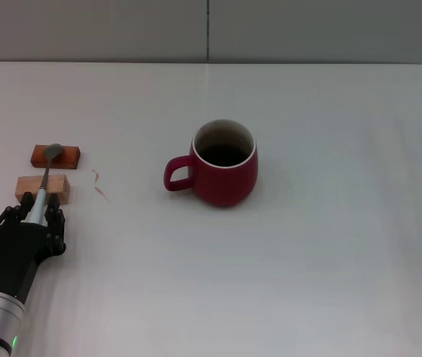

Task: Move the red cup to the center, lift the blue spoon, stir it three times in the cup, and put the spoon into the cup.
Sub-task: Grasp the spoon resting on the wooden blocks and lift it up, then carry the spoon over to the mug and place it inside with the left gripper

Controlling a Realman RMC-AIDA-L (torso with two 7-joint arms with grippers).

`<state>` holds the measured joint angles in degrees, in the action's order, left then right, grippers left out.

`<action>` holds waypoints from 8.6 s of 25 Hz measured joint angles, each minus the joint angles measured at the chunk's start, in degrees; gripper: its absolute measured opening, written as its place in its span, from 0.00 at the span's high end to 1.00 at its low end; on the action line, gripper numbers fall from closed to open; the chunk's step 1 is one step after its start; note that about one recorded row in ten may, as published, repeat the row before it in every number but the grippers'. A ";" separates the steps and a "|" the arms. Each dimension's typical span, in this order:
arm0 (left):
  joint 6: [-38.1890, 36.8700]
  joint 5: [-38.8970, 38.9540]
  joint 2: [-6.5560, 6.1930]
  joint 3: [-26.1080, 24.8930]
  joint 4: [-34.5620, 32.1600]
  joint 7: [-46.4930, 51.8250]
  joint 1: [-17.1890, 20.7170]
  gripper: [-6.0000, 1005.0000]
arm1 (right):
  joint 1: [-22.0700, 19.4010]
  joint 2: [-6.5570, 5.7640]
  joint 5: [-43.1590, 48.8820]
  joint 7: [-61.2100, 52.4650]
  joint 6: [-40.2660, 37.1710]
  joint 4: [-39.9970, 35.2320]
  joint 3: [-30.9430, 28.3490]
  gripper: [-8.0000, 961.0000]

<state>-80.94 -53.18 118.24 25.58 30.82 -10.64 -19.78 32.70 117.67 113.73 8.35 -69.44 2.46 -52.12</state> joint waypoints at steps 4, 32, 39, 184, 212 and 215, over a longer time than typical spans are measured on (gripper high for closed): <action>-0.14 0.00 0.13 0.00 -0.15 0.01 0.03 0.64 | 0.00 -0.06 0.00 0.00 0.00 0.01 0.00 0.24; -0.36 0.01 0.24 0.00 -0.23 0.01 0.00 0.74 | 0.00 -0.08 -0.01 0.00 0.10 -0.09 0.00 0.24; -0.57 0.01 0.23 -0.53 -0.24 -0.24 0.16 0.83 | 0.00 -0.02 -0.01 0.00 0.10 -0.09 0.00 0.24; -16.48 -87.04 0.52 45.65 -126.16 118.34 -19.68 0.83 | -3.17 1.19 0.00 0.05 -0.63 1.14 -0.13 0.24; -10.51 -93.25 0.85 54.96 -116.33 119.33 -23.91 0.83 | -4.80 1.15 -0.01 0.09 -1.32 0.99 0.01 0.24; -9.51 -93.54 0.85 55.43 -114.92 119.35 -24.36 0.83 | -5.30 1.15 -0.01 0.09 -1.32 1.07 0.00 0.24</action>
<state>-90.46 -146.72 119.09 81.01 -84.10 108.71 -44.14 27.40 118.82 113.73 8.44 -70.76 3.53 -52.12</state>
